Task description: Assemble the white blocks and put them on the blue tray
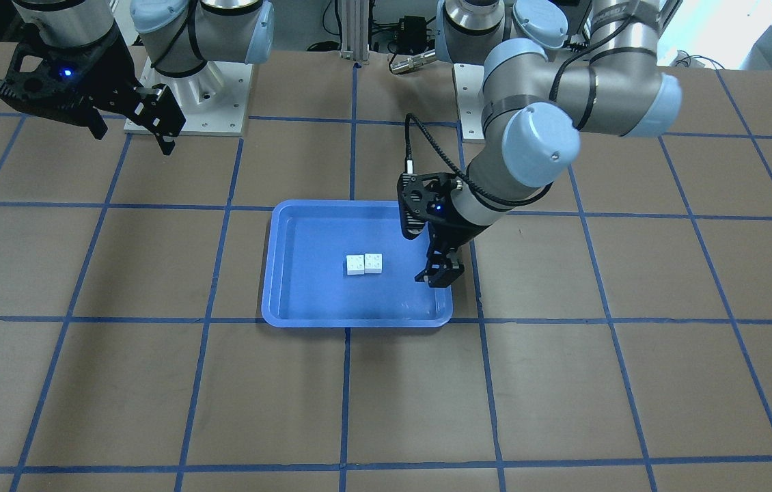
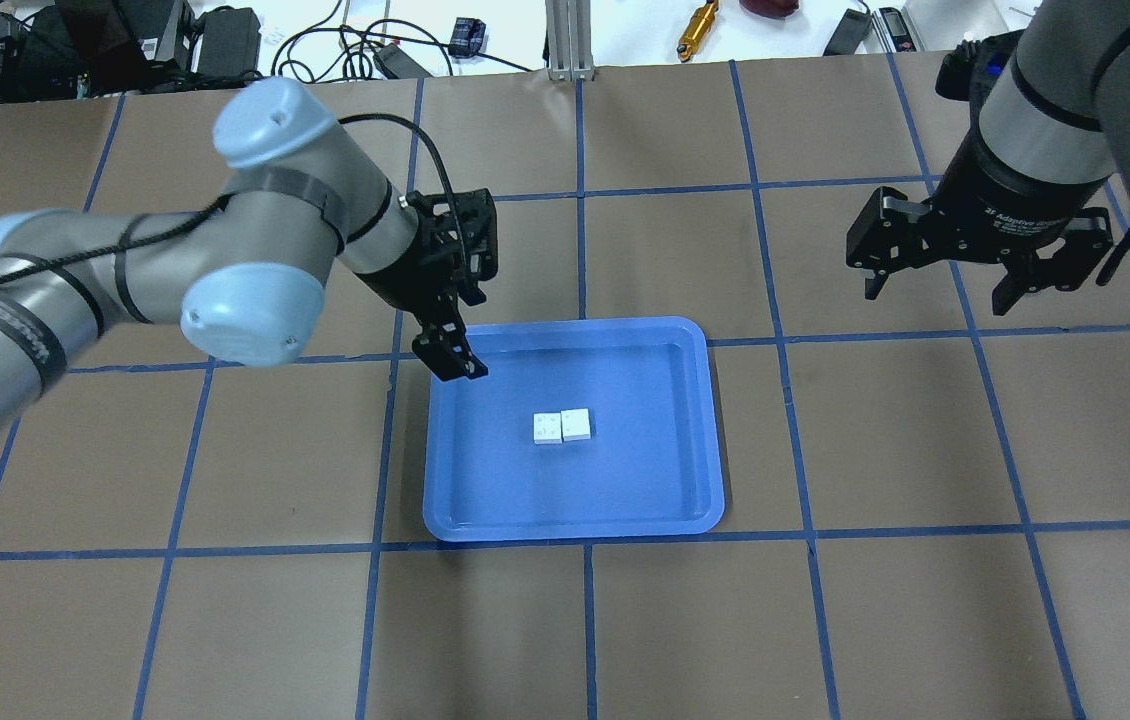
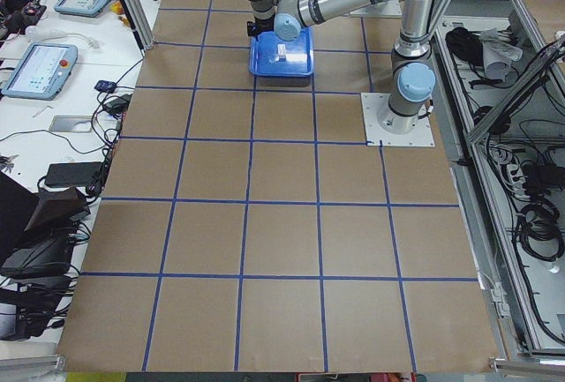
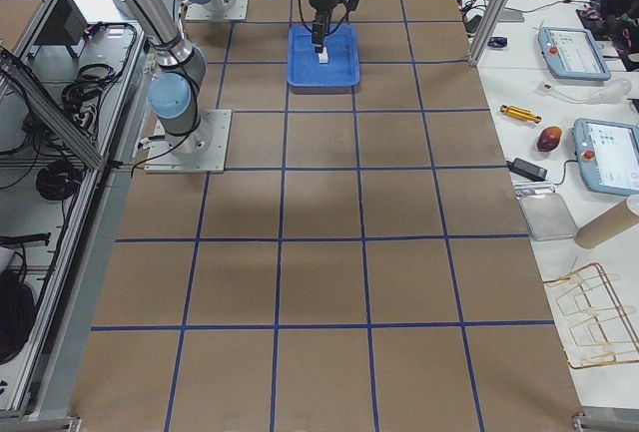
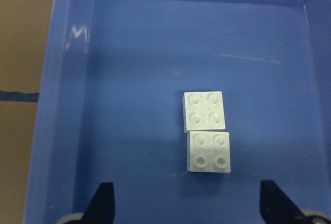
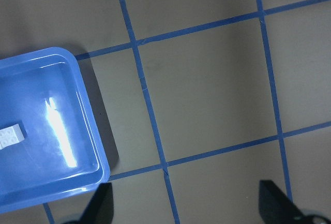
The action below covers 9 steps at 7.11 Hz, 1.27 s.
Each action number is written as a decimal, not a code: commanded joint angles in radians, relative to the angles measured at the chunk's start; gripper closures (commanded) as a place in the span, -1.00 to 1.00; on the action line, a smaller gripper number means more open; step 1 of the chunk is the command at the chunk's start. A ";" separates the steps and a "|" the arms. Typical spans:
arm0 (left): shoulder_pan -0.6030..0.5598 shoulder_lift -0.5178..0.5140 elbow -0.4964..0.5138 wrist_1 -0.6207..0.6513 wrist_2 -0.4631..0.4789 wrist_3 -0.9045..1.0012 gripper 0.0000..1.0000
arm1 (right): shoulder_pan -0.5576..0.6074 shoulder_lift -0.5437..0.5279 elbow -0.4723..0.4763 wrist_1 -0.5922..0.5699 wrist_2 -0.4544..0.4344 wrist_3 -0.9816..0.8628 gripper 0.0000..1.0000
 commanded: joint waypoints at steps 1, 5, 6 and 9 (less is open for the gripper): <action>0.123 0.053 0.226 -0.294 0.016 -0.017 -1.00 | 0.006 -0.042 0.016 0.014 0.003 0.001 -1.00; 0.202 0.180 0.271 -0.478 0.149 -0.598 -1.00 | 0.081 -0.009 0.001 -0.001 0.024 0.016 -1.00; 0.189 0.200 0.258 -0.473 0.153 -0.834 -1.00 | 0.080 0.005 -0.022 -0.001 0.023 0.013 -1.00; 0.078 0.204 0.163 -0.313 0.281 -1.275 -1.00 | 0.067 0.017 -0.059 0.007 0.042 0.013 -1.00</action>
